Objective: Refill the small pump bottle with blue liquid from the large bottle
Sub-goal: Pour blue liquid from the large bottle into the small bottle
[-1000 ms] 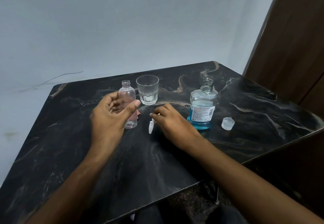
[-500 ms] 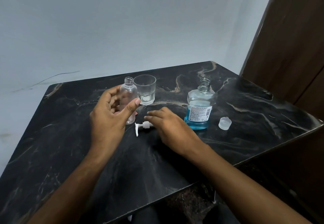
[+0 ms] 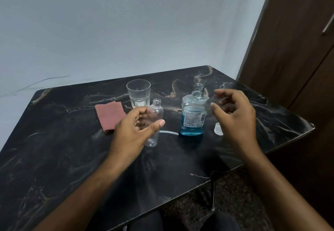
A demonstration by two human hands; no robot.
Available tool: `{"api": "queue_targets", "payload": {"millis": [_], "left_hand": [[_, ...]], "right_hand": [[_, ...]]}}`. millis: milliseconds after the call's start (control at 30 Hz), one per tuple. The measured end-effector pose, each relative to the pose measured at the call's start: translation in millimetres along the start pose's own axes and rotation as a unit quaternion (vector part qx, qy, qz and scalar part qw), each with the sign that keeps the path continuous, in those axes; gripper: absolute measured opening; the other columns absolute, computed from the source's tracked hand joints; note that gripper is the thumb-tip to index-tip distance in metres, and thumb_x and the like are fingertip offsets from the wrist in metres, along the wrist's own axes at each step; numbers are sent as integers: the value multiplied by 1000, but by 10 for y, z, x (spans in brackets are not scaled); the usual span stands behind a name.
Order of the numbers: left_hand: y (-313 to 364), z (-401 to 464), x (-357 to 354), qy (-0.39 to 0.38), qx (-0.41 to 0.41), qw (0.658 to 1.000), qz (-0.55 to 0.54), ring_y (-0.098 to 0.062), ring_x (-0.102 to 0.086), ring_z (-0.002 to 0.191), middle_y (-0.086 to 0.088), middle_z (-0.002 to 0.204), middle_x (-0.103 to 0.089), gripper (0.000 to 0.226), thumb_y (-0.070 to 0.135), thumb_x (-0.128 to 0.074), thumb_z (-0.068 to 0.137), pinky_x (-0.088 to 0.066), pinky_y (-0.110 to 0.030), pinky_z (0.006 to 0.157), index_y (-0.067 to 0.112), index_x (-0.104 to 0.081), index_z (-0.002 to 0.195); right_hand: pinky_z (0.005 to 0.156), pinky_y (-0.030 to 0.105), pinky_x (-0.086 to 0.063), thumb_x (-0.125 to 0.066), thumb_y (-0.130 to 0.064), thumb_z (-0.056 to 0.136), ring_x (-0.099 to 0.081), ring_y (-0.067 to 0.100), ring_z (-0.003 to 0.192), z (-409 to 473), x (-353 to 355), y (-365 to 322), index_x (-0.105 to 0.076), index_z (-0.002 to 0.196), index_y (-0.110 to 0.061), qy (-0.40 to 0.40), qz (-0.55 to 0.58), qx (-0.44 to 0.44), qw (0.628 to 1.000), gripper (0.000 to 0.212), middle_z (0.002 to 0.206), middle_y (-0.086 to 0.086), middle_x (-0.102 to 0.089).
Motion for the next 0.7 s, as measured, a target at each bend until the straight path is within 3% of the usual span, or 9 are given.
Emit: {"api": "queue_targets", "payload": {"millis": [167,267,333,533,700], "left_hand": [[-71,-11,-164,-48,26,998,10,-17,-74,97,4,104,-78,57,66,-83,61,-62,-41,91,34,-70,106],[-102,-5,-221,-55,35,998,8,-17,-75,98,4,102,-78,53,62,-82,61,-61,-46,93,34,-71,105],[-108,7,-245,-53,38,998,13,-17,-75,97,4,101,-79,51,59,-82,62,-61,-46,93,33,-71,105],[-130,-2,-288,-51,34,998,20,-10,-74,95,8,102,-78,45,52,-83,69,-62,-40,92,35,-70,108],[-156,-22,-318,-47,31,998,18,-7,-74,95,13,103,-77,44,45,-85,71,-62,-37,90,34,-70,111]], "right_hand": [[84,13,-54,-88,-44,60,-59,6,113,109,-297,376,-46,144,-21,-148,71,-142,976,96,128,-5,-61],[101,36,-54,-92,-47,48,-62,17,121,96,-452,508,-44,146,-19,-183,147,-196,952,113,136,3,-62],[100,39,-55,-93,-43,46,-67,17,116,95,-505,550,-50,142,-16,-190,196,-209,939,109,130,3,-68],[78,23,-59,-89,-18,61,-74,19,102,82,-554,450,-69,115,-11,-212,262,-169,926,58,108,2,-78],[77,23,-60,-85,-13,66,-75,14,97,77,-519,392,-71,111,-13,-200,253,-149,935,48,104,-1,-79]]}}
Point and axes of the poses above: each hand's wrist, its own z-axis towards the middle knuckle, its own x-axis out of the back of the hand, y = z × x, the point moved 6 cm from there along z, towards the middle knuckle
